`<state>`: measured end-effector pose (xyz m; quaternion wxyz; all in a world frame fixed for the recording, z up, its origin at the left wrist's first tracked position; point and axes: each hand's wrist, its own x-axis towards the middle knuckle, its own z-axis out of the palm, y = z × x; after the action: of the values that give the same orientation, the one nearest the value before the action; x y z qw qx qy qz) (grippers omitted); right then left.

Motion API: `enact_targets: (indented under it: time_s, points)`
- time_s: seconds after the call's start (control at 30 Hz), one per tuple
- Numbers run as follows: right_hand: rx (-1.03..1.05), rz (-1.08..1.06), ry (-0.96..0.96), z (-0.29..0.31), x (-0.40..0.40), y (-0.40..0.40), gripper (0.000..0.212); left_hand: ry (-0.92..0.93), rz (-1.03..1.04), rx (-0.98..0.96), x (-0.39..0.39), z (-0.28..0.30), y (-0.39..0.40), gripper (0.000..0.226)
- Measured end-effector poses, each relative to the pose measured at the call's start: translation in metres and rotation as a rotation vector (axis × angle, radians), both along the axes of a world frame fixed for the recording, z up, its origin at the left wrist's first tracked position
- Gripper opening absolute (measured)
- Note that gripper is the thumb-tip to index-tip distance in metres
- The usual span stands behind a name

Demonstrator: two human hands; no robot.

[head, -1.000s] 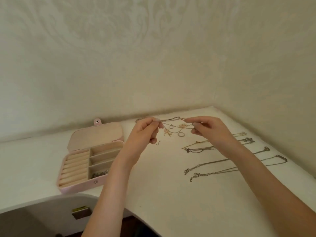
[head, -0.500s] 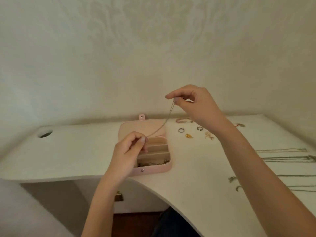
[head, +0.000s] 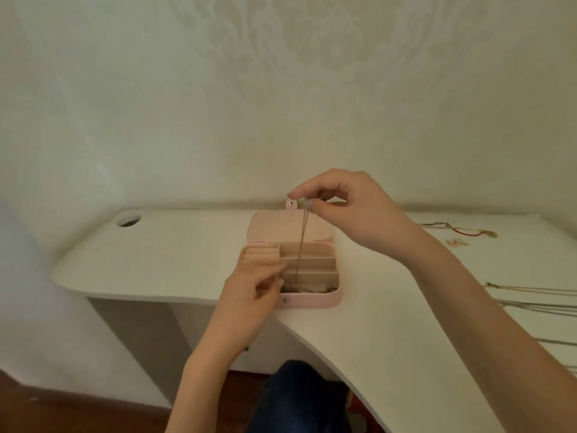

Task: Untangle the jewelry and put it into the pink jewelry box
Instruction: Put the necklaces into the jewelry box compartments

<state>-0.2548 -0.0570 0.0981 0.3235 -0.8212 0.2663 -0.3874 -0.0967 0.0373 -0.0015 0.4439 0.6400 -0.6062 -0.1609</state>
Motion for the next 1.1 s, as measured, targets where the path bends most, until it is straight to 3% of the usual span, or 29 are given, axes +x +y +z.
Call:
enact_targets:
  time_s: [0.2, 0.33, 0.5, 0.63, 0.7, 0.83, 0.93, 1.1]
  points:
    - [0.049, 0.055, 0.013, -0.007, 0.007, 0.004, 0.021, 0.323, -0.108, 0.004, -0.01, 0.018, -0.001, 0.049]
    - [0.127, 0.023, 0.014, -0.01, 0.004, 0.0, 0.022, 0.31, -0.05, -0.047, -0.021, 0.02, -0.003, 0.027]
    - [0.278, 0.122, -0.1, -0.005, -0.001, 0.001, 0.023, 0.332, -0.091, -0.051, -0.029, 0.022, -0.009, 0.029]
    - [0.27, 0.133, -0.084, -0.004, 0.0, 0.003, 0.023, 0.312, -0.079, -0.096, -0.029, 0.022, -0.014, 0.012]
    - [0.256, 0.043, -0.02, -0.005, -0.006, -0.004, 0.021, 0.338, -0.023, -0.105, -0.02, 0.022, -0.008, 0.011]
    - [0.274, -0.037, 0.288, -0.016, -0.014, -0.016, 0.014, 0.342, 0.026, -0.066, -0.003, 0.017, 0.002, 0.019]
    - [0.338, -0.046, 0.408, -0.028, -0.01, -0.017, 0.009, 0.186, 0.078, -0.079, 0.0, 0.013, 0.002, 0.012]
    - [0.237, -0.067, 0.655, -0.036, -0.01, -0.017, 0.009, -0.036, 0.069, -0.057, -0.002, 0.01, -0.005, 0.023]
